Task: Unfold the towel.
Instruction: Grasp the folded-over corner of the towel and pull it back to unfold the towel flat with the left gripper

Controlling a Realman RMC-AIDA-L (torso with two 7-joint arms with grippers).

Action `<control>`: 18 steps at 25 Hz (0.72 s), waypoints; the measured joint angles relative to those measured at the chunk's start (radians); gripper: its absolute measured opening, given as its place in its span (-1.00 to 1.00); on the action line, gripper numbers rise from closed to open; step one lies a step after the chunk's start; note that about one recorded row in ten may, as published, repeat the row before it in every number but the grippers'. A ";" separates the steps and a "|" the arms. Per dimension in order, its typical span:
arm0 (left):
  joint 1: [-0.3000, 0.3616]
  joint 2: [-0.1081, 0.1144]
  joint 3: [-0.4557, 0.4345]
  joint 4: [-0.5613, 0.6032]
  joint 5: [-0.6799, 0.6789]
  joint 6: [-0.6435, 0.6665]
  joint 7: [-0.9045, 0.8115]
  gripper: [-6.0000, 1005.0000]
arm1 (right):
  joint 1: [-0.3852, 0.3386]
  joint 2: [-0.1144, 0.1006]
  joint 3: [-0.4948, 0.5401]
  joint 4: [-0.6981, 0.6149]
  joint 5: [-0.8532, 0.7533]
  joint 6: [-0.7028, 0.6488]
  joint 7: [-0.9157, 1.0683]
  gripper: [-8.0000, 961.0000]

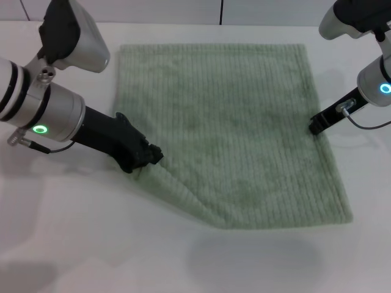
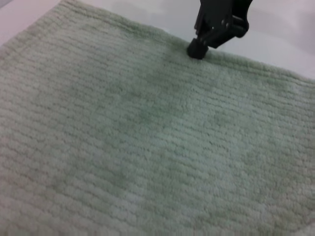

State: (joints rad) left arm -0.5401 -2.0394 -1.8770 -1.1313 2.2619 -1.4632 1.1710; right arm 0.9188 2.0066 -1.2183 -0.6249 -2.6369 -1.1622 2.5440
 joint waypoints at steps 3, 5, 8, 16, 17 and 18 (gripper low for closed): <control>0.005 0.004 -0.003 -0.002 0.009 -0.014 -0.001 -0.90 | 0.001 0.000 0.001 0.001 0.000 0.001 0.000 -0.99; 0.006 0.004 -0.014 -0.002 0.028 -0.027 -0.002 -0.90 | 0.002 0.000 0.002 0.002 0.000 0.002 0.000 -0.98; 0.005 0.001 -0.027 0.003 0.061 -0.047 -0.004 -0.90 | 0.004 0.000 0.003 0.002 0.000 0.002 0.001 -0.98; 0.013 -0.001 -0.037 0.006 0.075 -0.071 -0.010 -0.90 | 0.007 0.001 0.006 0.003 0.000 0.003 0.001 -0.96; 0.013 -0.001 -0.037 0.009 0.076 -0.080 -0.008 -0.90 | 0.007 0.001 0.006 0.003 0.000 0.003 0.001 -0.96; 0.014 -0.002 -0.037 0.009 0.077 -0.085 -0.006 -0.90 | 0.007 0.001 0.006 0.003 0.000 0.003 0.001 -0.95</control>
State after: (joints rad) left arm -0.5262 -2.0410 -1.9144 -1.1221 2.3388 -1.5479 1.1647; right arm 0.9253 2.0073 -1.2119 -0.6216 -2.6370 -1.1594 2.5449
